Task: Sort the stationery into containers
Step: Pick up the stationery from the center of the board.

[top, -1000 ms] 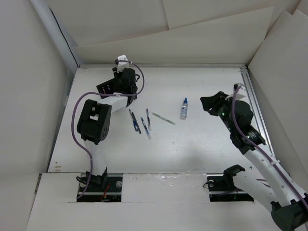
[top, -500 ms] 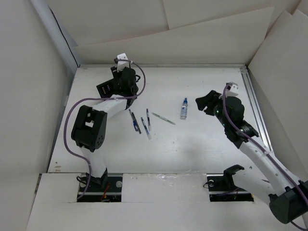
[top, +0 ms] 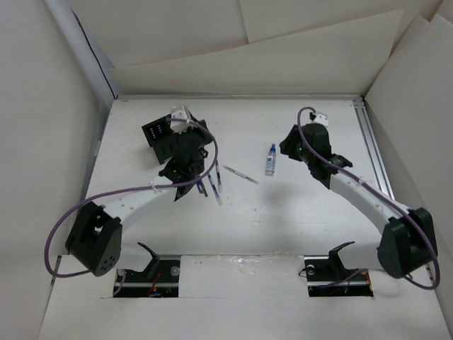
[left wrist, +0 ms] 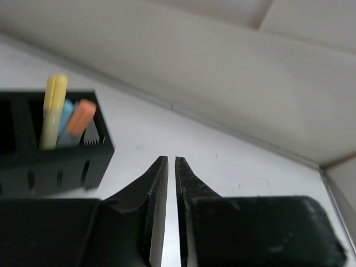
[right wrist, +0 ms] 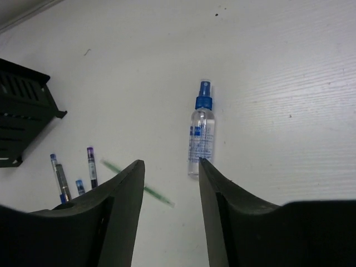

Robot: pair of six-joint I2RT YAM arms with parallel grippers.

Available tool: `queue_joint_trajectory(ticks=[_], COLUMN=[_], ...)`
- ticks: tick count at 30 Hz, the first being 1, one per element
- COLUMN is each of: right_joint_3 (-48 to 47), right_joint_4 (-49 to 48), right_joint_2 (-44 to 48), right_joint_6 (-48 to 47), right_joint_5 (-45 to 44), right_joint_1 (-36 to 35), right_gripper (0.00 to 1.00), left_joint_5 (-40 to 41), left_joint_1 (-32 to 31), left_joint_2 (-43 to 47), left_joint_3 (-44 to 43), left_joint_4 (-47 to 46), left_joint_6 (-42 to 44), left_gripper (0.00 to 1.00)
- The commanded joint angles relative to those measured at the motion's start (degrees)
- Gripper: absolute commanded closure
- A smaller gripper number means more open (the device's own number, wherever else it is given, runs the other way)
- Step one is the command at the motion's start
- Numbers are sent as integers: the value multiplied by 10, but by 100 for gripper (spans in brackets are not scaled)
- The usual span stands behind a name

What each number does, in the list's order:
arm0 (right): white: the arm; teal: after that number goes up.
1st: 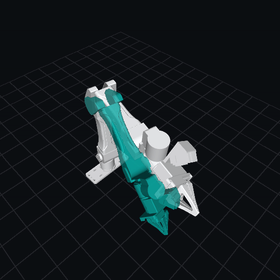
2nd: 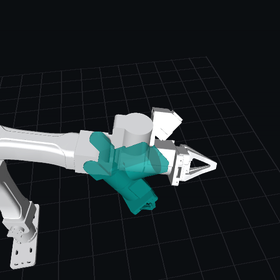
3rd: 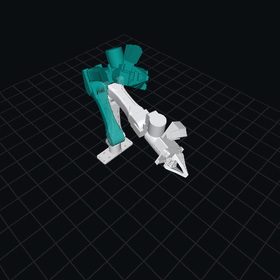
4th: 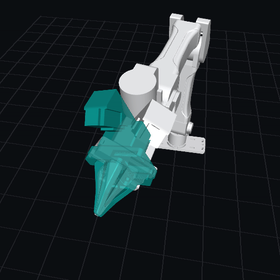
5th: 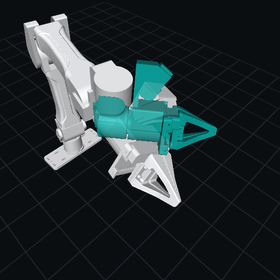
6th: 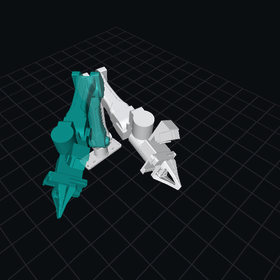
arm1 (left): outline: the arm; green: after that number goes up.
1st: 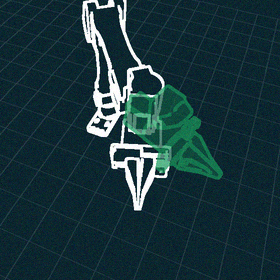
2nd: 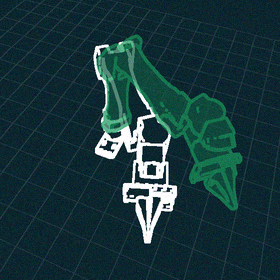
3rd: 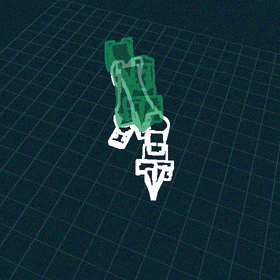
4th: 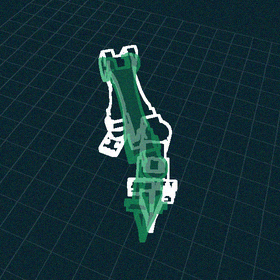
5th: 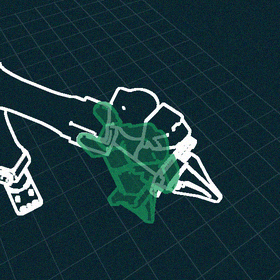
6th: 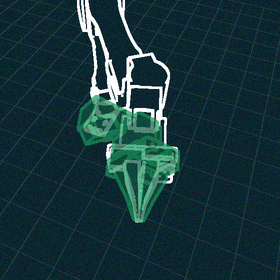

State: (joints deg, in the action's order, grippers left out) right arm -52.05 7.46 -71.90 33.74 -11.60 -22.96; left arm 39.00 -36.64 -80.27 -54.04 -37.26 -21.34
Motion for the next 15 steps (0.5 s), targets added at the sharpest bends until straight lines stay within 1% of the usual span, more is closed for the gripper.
queue_joint_trajectory(ticks=[1,2,3,6,7,11,14,15], right_joint_3=[-52,-63,-91,-149,-160,-193,-212,-212], right_joint_4=[-10,-10,3,28,40,52,65,65], right_joint_2=[-60,-81,-124,-189,-225,-292,-326,-332], right_joint_6=[2,2,2,-3,-3,2,7,13], right_joint_5=[-17,-12,-11,-5,-5,-5,-12,-18], right_joint_1=[-4,1,1,6,6,6,6,6], right_gripper=[49,46,45,45,45,46,46,45], left_joint_5=[-87,-102,-114,-148,-148,-180,-180,-173], left_joint_1=[6,6,6,6,6,6,6,6], left_joint_2=[62,73,84,128,154,219,267,281], left_joint_3=[92,111,143,186,211,276,301,301], left_joint_4=[27,27,41,66,75,81,112,119], left_joint_6=[-127,-135,-142,-158,-158,-178,-191,-191], left_gripper=[93,93,93,93,93,92,87,87])
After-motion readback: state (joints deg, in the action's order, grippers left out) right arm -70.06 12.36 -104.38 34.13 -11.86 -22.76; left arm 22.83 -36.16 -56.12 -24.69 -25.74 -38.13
